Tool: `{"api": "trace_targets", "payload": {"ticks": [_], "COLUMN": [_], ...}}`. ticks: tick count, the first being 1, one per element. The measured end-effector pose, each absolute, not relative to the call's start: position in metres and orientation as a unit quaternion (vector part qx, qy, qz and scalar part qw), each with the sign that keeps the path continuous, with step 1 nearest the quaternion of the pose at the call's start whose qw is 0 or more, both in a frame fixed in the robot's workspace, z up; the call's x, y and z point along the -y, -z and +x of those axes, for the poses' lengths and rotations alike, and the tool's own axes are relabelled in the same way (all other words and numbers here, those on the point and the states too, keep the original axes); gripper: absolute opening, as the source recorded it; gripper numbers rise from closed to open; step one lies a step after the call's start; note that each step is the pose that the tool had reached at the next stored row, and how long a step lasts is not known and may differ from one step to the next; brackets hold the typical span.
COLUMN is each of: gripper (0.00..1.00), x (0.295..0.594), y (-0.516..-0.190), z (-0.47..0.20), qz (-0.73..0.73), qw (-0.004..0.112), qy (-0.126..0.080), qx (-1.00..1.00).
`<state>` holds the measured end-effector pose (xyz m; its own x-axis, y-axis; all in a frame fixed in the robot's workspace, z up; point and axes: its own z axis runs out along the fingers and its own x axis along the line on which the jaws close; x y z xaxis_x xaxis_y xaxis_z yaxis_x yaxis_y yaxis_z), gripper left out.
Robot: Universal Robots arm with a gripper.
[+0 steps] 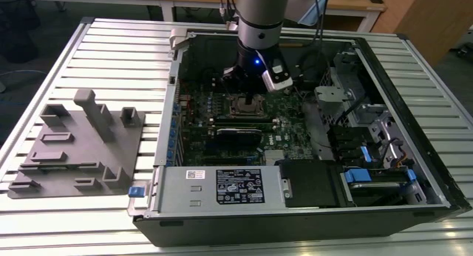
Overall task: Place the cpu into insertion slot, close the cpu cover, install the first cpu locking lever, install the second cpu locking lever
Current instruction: 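Close the cpu cover, then install the first cpu locking lever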
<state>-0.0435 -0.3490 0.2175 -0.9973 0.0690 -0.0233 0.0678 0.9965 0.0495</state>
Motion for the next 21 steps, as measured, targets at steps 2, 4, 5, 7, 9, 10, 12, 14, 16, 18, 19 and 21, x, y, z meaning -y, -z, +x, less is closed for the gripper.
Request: {"api": "trace_targets", "payload": {"ticks": [2,4,5,7,9,10,12,14,16,18,19,21], "gripper": [0.11,0.11,0.11,0.11,0.11,0.11,0.11,0.11,0.11,0.11,0.11,0.11], "x": [0.348,0.3473,0.3468,0.3463,0.3457,0.3454,0.3454,0.3453,0.3446,0.3442,0.3441,0.3421], "y": [-0.217,-0.2164,-0.2161,-0.2156,-0.2152,-0.2152,-0.2152,-0.2152,-0.2151,-0.2151,-0.2151,-0.2151], "z": [-0.0437,-0.0441,-0.0444,-0.0449,-0.0453,-0.0455,-0.0455,-0.0455,-0.0455,-0.0455,-0.0455,-0.0455], "qz": [0.034,0.034,0.034,0.034,0.034,0.034,0.034,0.034,0.034,0.034,0.034,0.034], "qw": [0.012,0.013,0.012,0.013,0.012,0.012,0.012,0.012,0.013,0.012,0.012,0.012], "qy": [-0.024,-0.024,-0.024,-0.024,-0.024,-0.024,-0.024,-0.024,-0.024,-0.024,-0.024,-0.024], "qx": [-0.999,-0.999,-0.999,-0.999,-0.999,-0.999,-0.999,-0.999,-0.999,-0.999,-0.999,-0.999]}}
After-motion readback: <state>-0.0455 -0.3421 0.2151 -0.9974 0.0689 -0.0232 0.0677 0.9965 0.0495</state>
